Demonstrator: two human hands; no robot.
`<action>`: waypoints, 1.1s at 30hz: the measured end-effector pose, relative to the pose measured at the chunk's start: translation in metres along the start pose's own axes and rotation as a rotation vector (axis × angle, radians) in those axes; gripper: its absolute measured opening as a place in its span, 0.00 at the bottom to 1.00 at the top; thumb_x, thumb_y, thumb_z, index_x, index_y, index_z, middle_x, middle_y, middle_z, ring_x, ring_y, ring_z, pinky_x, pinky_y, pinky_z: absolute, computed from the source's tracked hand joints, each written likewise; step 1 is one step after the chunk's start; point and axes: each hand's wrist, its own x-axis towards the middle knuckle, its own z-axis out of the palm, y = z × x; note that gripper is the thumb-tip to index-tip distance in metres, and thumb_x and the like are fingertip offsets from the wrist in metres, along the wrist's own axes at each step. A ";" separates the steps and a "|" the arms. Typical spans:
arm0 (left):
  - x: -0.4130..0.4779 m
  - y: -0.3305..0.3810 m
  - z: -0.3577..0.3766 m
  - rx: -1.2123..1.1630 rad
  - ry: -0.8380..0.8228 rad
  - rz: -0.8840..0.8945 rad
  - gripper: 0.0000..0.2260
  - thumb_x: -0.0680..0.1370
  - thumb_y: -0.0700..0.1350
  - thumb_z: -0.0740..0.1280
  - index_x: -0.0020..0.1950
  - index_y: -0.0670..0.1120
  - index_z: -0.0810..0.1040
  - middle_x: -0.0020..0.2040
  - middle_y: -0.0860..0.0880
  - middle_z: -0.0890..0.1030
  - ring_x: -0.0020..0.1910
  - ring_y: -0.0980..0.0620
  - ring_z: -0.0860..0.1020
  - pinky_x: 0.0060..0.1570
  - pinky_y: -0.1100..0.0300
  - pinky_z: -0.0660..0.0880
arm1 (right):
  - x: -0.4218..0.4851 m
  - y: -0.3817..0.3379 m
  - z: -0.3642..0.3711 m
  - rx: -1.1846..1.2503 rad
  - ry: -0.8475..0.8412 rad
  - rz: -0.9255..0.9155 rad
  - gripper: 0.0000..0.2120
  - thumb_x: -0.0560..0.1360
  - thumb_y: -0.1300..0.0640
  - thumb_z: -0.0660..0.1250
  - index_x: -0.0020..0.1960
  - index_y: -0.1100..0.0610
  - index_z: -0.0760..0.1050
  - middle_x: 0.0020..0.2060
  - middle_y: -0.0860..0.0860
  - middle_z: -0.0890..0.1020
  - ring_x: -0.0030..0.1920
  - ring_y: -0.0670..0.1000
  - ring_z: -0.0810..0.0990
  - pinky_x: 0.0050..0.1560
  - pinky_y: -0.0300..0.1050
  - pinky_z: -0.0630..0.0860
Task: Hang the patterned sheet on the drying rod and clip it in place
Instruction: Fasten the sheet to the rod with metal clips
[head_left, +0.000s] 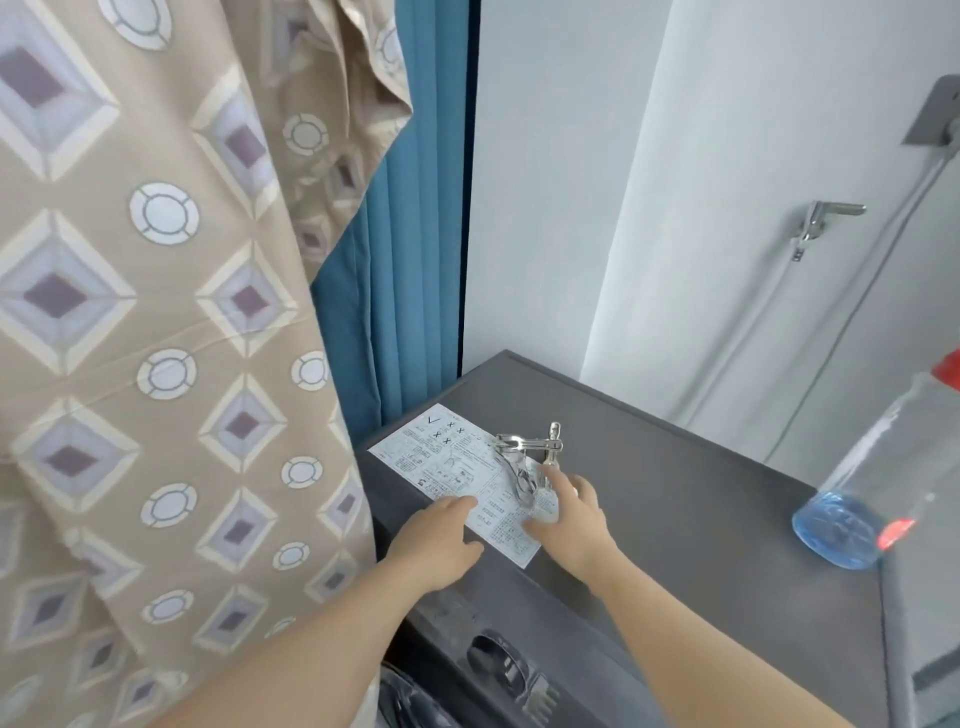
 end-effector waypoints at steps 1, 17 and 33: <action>0.003 -0.002 0.001 0.025 0.012 -0.005 0.24 0.79 0.49 0.60 0.74 0.49 0.60 0.74 0.51 0.61 0.69 0.49 0.66 0.66 0.56 0.65 | 0.001 0.000 0.001 -0.091 -0.027 -0.010 0.32 0.73 0.51 0.64 0.71 0.37 0.54 0.74 0.47 0.51 0.70 0.55 0.59 0.66 0.57 0.64; 0.014 -0.014 0.005 0.010 0.054 0.027 0.20 0.79 0.51 0.60 0.71 0.51 0.66 0.68 0.55 0.63 0.62 0.52 0.70 0.61 0.57 0.69 | 0.022 -0.007 0.012 -0.359 0.095 -0.005 0.18 0.77 0.44 0.56 0.67 0.38 0.61 0.70 0.44 0.60 0.66 0.54 0.61 0.56 0.53 0.66; 0.010 0.019 0.033 0.106 0.020 0.032 0.32 0.78 0.54 0.57 0.74 0.61 0.39 0.76 0.54 0.47 0.76 0.47 0.42 0.71 0.41 0.37 | -0.031 0.033 0.005 0.138 0.117 -0.130 0.16 0.67 0.57 0.72 0.41 0.44 0.66 0.43 0.45 0.75 0.46 0.48 0.74 0.42 0.31 0.67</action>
